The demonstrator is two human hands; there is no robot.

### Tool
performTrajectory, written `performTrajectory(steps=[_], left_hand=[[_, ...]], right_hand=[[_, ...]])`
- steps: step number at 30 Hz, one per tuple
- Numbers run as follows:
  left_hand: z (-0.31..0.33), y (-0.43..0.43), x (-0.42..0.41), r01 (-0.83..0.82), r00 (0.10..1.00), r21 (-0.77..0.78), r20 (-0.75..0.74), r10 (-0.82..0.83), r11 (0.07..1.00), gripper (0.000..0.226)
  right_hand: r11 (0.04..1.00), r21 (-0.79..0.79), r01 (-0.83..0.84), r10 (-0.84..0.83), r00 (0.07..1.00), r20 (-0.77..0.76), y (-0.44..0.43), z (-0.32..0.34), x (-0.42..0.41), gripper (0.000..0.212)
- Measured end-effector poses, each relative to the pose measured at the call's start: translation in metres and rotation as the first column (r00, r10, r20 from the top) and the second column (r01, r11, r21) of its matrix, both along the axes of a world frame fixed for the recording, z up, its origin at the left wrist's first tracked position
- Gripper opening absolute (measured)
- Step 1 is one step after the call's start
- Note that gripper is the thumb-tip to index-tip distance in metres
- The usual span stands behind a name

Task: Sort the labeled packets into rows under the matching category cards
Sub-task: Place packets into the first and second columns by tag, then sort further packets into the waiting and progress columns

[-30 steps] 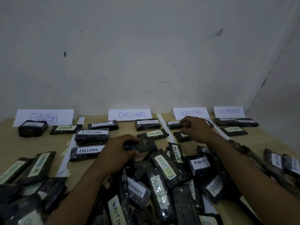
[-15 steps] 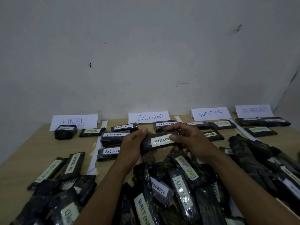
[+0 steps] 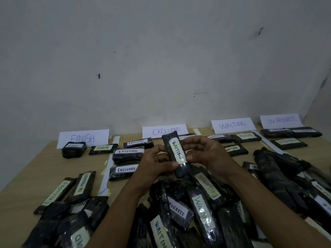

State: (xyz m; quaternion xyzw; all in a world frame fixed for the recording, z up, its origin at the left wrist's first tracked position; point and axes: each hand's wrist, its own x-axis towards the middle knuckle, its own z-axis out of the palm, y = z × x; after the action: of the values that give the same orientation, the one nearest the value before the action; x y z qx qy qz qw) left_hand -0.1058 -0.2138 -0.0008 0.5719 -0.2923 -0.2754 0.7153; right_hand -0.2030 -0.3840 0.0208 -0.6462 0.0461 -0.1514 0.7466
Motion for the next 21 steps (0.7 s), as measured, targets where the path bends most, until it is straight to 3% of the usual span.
performTrajectory(steps=[3, 6, 12, 16, 21], left_hand=[[0.003, -0.001, -0.005, -0.051, 0.999, -0.008, -0.003, 0.051, 0.999, 0.045], [0.003, 0.0, -0.003, -0.099, 0.994, -0.007, 0.036, 0.099, 0.995, 0.033], [0.006, -0.001, -0.003, -0.107, 0.968, 0.15, 0.243, 0.069, 0.983, 0.032], [0.01, -0.001, 0.006, -0.214, 0.889, 0.325, 0.455, 0.046, 0.921, 0.026], [0.023, -0.016, 0.005, -0.28, 0.742, 0.381, 0.668, -0.053, 0.881, 0.012]], right_hand=[[0.997, -0.07, -0.017, 0.014, 0.999, -0.044, 0.007, 0.0, 0.001, 0.039], [0.987, -0.141, -0.082, 0.069, 0.994, -0.089, 0.012, 0.0, 0.001, 0.049], [0.992, -0.114, 0.048, -0.055, 0.997, -0.061, 0.004, 0.008, -0.004, 0.038], [0.989, -0.055, 0.139, -0.141, 0.989, -0.034, -0.017, 0.02, -0.019, 0.033], [0.952, -0.025, 0.306, -0.306, 0.952, 0.0, -0.054, 0.033, -0.044, 0.026]])
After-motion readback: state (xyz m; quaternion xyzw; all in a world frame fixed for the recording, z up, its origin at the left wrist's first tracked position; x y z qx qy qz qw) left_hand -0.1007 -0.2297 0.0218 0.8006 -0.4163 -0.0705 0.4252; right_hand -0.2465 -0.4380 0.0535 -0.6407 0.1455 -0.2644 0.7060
